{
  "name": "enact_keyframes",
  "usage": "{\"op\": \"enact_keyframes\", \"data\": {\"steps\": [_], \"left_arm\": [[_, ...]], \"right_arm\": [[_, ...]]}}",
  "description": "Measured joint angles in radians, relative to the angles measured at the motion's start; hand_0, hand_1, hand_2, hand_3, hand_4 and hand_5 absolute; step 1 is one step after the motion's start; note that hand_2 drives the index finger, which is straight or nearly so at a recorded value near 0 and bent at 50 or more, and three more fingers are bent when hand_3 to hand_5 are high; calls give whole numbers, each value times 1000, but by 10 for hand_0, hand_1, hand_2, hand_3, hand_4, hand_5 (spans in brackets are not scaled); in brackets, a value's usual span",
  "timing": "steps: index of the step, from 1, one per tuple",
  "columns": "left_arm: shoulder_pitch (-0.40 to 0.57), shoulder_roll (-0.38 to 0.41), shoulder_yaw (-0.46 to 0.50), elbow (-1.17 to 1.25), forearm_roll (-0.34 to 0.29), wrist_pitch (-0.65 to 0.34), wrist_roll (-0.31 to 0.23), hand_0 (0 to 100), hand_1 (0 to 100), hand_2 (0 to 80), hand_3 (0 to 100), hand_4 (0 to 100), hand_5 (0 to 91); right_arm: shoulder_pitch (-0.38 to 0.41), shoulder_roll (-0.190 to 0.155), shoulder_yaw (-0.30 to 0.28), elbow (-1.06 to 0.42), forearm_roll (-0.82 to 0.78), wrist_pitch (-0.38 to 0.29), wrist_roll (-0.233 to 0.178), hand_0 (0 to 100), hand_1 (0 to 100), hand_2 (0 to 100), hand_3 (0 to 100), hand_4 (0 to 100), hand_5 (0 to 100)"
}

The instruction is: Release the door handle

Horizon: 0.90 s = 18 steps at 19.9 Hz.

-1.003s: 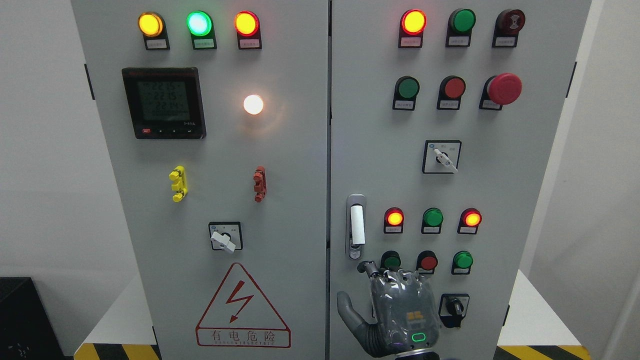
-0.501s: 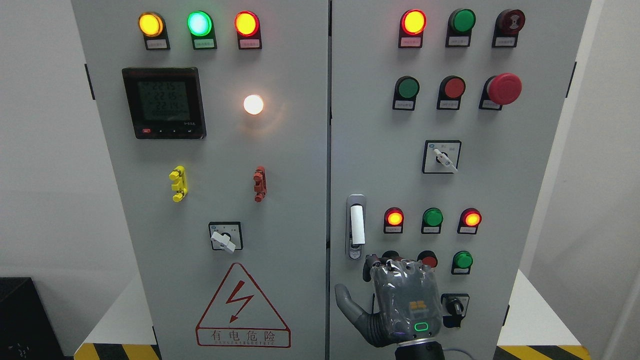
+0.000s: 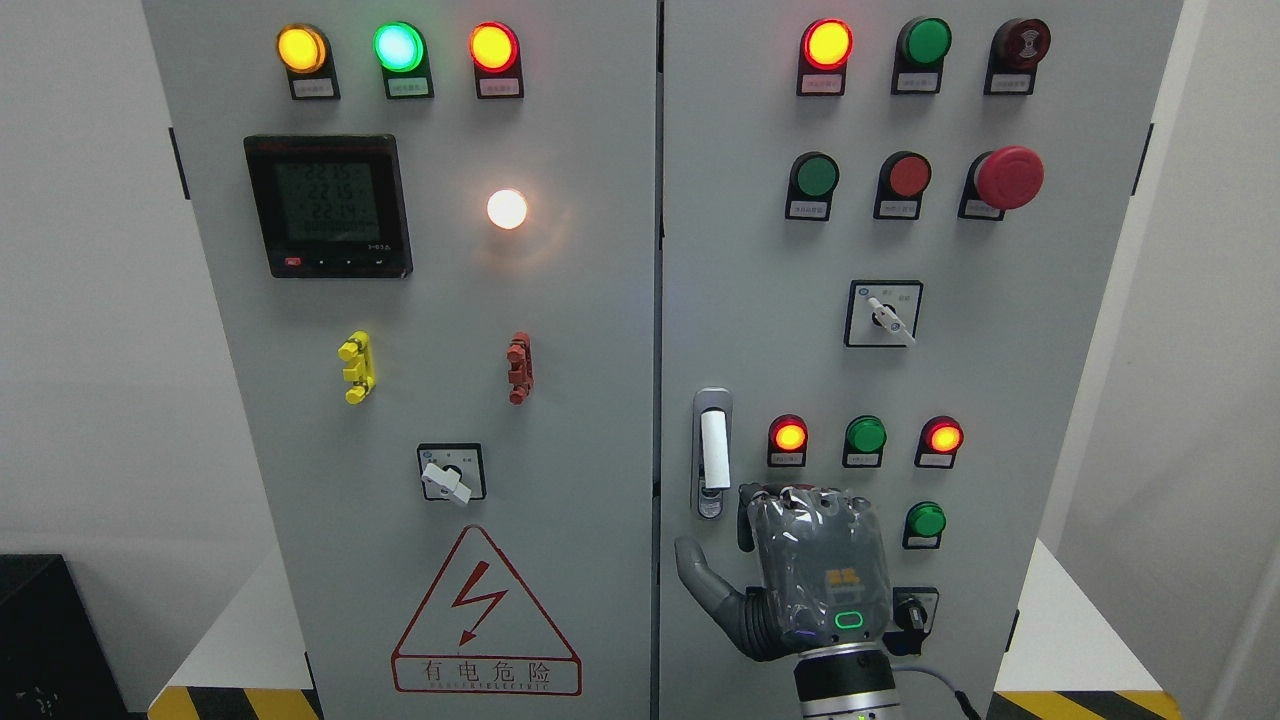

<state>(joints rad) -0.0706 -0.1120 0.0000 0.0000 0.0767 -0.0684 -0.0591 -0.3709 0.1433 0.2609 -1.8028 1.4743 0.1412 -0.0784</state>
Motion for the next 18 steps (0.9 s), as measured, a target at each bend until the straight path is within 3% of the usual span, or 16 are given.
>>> {"op": "enact_keyframes", "data": {"steps": [18], "left_arm": [[0, 0, 0, 0, 0, 0, 0, 0, 0, 24, 85, 11, 0]], "right_arm": [[-70, 1, -15, 14, 1, 15, 21, 175, 403, 794, 1000, 1000, 953]]}}
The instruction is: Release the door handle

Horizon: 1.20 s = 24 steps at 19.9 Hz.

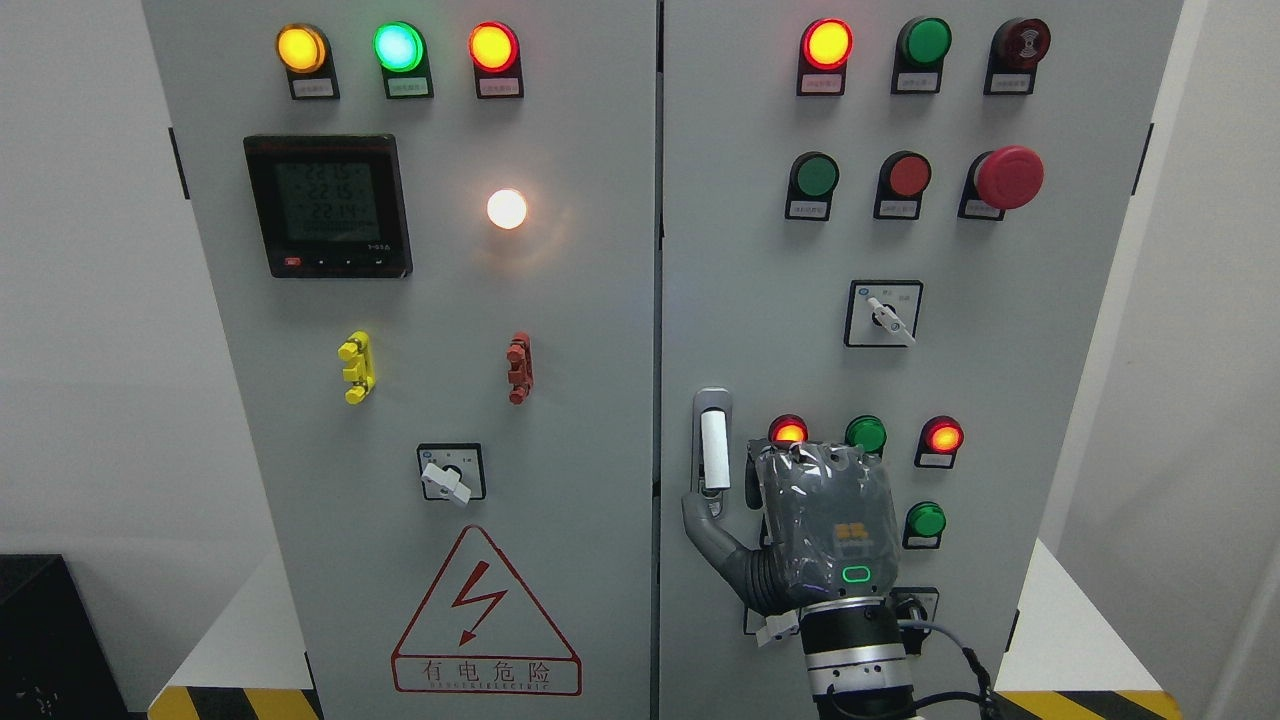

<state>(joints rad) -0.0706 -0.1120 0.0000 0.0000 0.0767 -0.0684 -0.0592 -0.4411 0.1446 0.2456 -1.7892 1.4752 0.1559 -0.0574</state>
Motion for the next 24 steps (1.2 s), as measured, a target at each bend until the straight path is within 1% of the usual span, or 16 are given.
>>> {"op": "enact_keyframes", "data": {"steps": [7, 24], "left_arm": [[0, 0, 0, 0, 0, 0, 0, 0, 0, 24, 84, 11, 0], [0, 0, 0, 0, 0, 0, 0, 0, 0, 25, 85, 12, 0]], "right_arm": [[-7, 0, -6, 13, 0, 0, 0, 169, 415, 791, 1000, 1000, 952], [-13, 0, -24, 24, -11, 1, 4, 238, 390, 791, 1000, 1000, 952]]}}
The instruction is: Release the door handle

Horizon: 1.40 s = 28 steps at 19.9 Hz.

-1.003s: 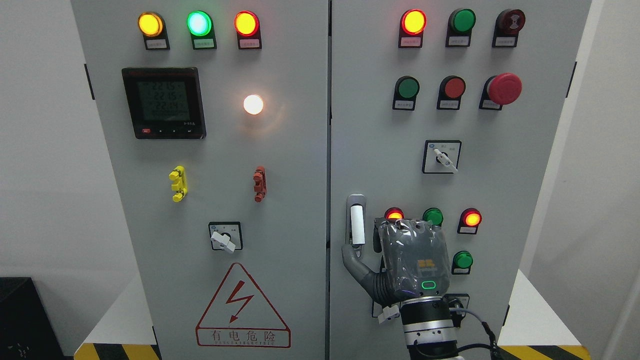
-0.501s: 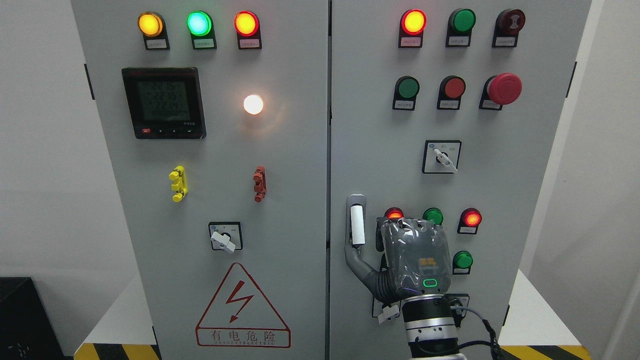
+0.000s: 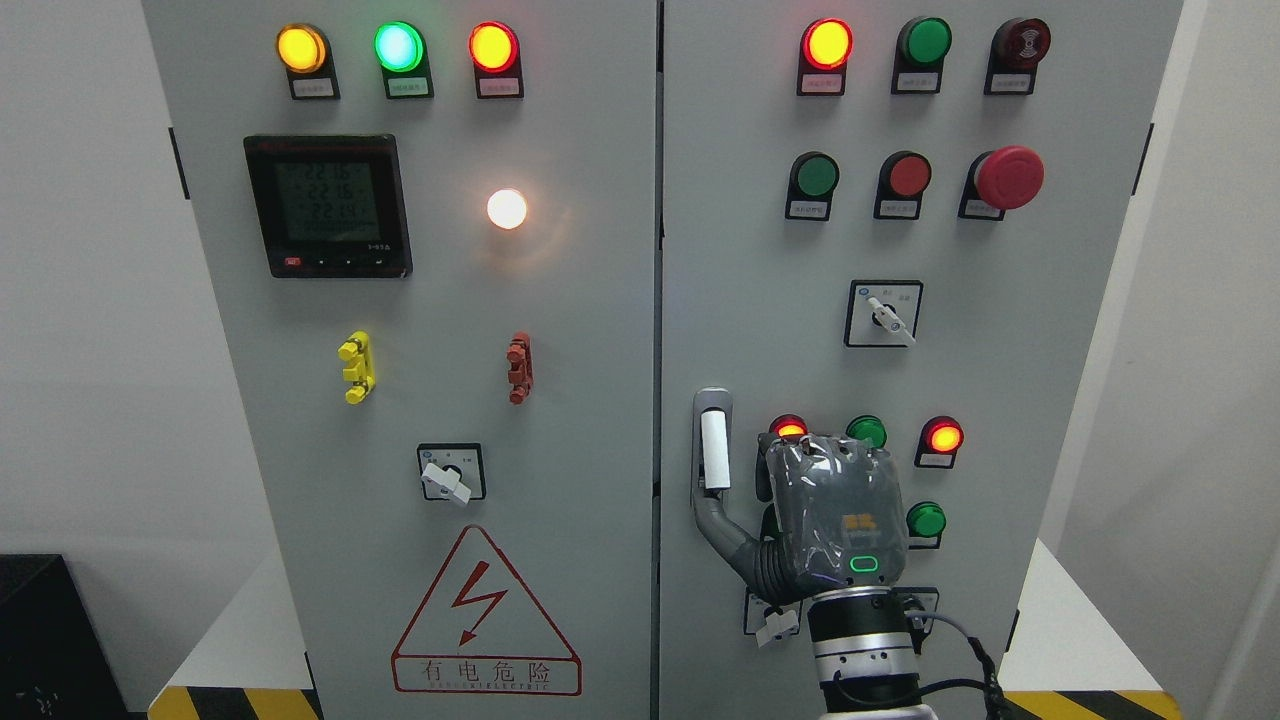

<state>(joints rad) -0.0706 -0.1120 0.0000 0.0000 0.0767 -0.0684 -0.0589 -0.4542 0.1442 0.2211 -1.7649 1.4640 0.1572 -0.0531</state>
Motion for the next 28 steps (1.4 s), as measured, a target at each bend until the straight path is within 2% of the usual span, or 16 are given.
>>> {"op": "enact_keyframes", "data": {"steps": [18, 28], "left_arm": [[0, 0, 0, 0, 0, 0, 0, 0, 0, 24, 87, 12, 0], [0, 0, 0, 0, 0, 0, 2, 0, 0, 24, 84, 11, 0]], "right_arm": [[-3, 1, -1, 0, -11, -4, -3, 226, 394, 785, 1000, 1000, 952], [-4, 1, -6, 0, -11, -1, -4, 282, 377, 784, 1000, 1000, 951]]}}
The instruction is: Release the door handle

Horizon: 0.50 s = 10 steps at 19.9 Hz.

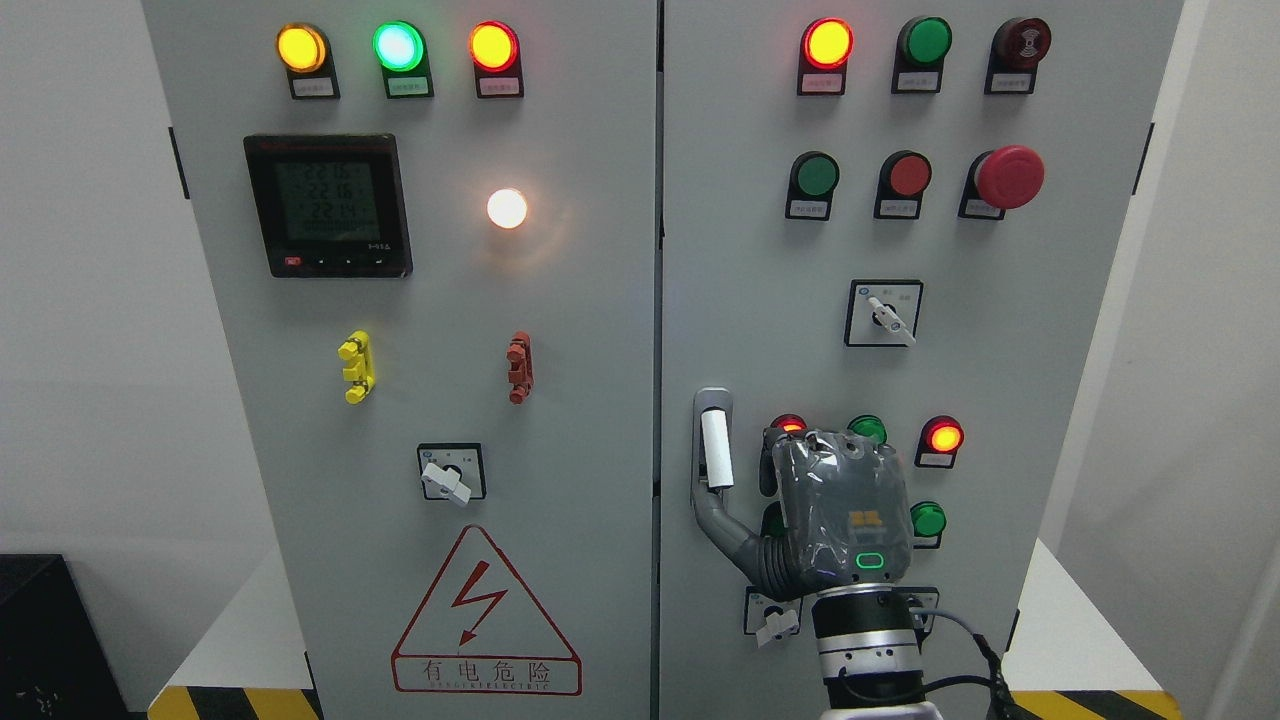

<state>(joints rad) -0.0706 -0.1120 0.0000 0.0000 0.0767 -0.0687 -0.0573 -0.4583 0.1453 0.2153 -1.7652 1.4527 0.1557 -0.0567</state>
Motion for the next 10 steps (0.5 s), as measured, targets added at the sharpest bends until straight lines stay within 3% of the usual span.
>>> {"op": "enact_keyframes", "data": {"steps": [10], "left_arm": [[0, 0, 0, 0, 0, 0, 0, 0, 0, 25, 86, 11, 0]], "right_arm": [[1, 0, -3, -2, 0, 2, -2, 328, 368, 788, 1000, 1000, 952]]}}
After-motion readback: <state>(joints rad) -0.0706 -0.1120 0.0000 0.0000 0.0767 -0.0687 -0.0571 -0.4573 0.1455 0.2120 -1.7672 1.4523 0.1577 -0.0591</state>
